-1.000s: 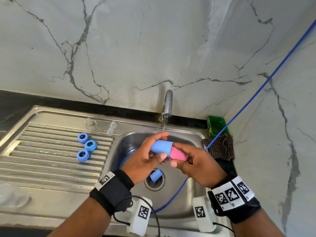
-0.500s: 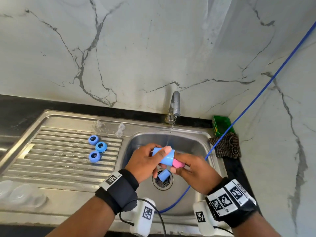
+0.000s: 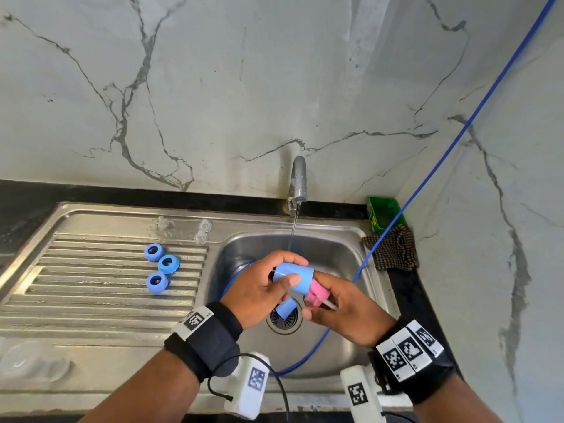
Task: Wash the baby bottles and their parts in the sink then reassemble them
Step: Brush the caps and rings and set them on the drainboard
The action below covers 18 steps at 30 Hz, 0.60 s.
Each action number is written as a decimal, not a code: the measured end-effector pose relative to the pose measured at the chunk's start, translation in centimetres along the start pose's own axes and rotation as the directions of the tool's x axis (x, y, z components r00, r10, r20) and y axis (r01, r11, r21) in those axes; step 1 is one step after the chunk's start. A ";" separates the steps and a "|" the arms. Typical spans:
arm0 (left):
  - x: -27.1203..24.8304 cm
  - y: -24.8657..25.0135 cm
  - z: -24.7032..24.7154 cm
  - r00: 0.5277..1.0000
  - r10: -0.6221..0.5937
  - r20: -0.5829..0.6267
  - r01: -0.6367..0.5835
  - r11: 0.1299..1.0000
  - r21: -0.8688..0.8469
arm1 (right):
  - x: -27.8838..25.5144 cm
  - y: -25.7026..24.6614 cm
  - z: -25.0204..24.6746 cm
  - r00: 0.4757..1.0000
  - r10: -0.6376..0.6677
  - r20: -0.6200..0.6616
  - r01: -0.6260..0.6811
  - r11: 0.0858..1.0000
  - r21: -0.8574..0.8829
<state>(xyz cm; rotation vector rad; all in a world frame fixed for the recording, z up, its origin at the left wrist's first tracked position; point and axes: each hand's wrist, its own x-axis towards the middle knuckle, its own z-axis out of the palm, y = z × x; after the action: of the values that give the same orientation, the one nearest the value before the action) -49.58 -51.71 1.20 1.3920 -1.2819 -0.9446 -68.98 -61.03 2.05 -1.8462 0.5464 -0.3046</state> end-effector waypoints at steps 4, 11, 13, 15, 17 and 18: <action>0.7 0.8 1.9 0.983 -0.140 -0.120 0.142 0.990 0.006 | -0.1 0.9 -0.6 0.992 -0.042 -0.123 0.034 0.997 -0.063; 1.8 0.4 3.2 0.972 -0.199 -0.128 0.200 0.980 0.001 | 0.0 1.0 -1.7 0.998 -0.039 -0.052 0.039 0.999 -0.006; 1.7 -0.3 3.3 0.987 -0.051 -0.155 0.056 0.998 0.026 | 0.4 1.1 -2.1 0.998 -0.001 -0.067 0.006 0.997 0.071; 1.6 -0.7 3.1 0.986 0.116 -0.122 -0.107 0.991 0.083 | 0.8 1.1 -2.7 0.993 0.075 -0.094 -0.060 0.985 0.159; 1.4 -1.0 2.9 0.983 0.173 -0.068 -0.165 0.981 0.106 | 1.0 1.0 -3.1 0.990 0.112 -0.081 -0.095 0.978 0.186; 1.2 -1.1 2.9 0.985 0.160 -0.063 -0.153 0.984 0.094 | 1.0 1.0 -3.1 0.992 0.110 -0.061 -0.097 0.980 0.173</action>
<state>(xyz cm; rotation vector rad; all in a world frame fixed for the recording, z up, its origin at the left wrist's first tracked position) -51.94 -53.41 -0.43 1.3582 -1.3728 -0.7339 -69.79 -64.38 2.09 -1.6411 0.6435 -0.3372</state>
